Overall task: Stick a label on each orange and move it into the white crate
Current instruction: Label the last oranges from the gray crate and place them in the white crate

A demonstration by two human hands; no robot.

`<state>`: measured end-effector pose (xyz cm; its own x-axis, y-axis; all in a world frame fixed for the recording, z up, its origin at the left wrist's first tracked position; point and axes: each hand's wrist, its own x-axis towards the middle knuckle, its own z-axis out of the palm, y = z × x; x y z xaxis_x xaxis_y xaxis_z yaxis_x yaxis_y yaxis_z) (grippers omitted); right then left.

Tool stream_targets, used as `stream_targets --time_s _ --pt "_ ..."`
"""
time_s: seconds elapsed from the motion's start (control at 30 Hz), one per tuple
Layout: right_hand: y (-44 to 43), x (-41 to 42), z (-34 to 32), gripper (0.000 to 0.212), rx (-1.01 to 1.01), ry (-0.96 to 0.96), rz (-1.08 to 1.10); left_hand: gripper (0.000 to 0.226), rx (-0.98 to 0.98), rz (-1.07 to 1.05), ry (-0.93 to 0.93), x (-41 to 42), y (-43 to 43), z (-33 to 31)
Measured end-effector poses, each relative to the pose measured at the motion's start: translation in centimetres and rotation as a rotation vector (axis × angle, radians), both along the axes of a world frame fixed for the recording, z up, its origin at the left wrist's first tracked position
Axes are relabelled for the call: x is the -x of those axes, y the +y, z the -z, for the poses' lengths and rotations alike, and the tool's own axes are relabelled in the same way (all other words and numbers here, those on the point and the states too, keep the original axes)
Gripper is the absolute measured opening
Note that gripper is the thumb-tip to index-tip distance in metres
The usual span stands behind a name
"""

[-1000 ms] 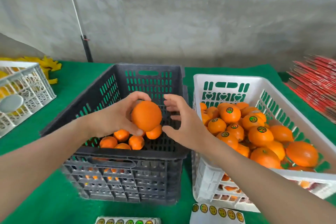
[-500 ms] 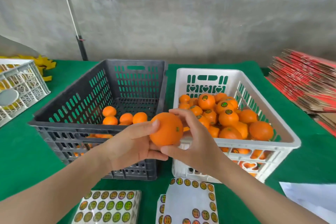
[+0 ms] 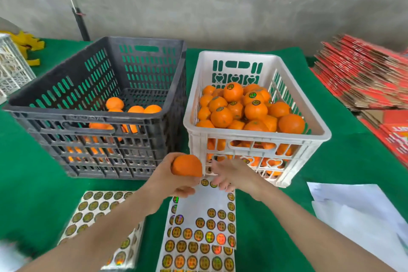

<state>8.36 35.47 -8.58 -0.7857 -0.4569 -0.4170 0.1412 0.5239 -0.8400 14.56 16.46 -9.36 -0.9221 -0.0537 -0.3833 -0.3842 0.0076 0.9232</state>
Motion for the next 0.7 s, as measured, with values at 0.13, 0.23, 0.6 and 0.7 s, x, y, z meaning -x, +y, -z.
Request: stream_targets --time_s 0.13,0.23,0.6,0.7 --pt "3.3 -0.9 4.2 0.035 -0.371 -0.090 0.012 0.072 -0.107 -0.107 -0.162 -1.2 -0.2 4.1" --pt "3.8 -2.2 6.4 0.032 -0.409 -0.045 0.067 0.062 -0.134 -0.160 -0.217 -2.1 0.4 6.4" --pt "2.4 -4.5 8.4 0.042 0.137 -0.327 0.704 0.079 -0.240 -0.181 -0.214 -2.8 0.8 7.6" --pt "2.4 -5.0 8.3 0.010 0.178 -0.362 0.716 0.078 -0.263 -0.193 -0.208 -3.0 0.8 7.6"
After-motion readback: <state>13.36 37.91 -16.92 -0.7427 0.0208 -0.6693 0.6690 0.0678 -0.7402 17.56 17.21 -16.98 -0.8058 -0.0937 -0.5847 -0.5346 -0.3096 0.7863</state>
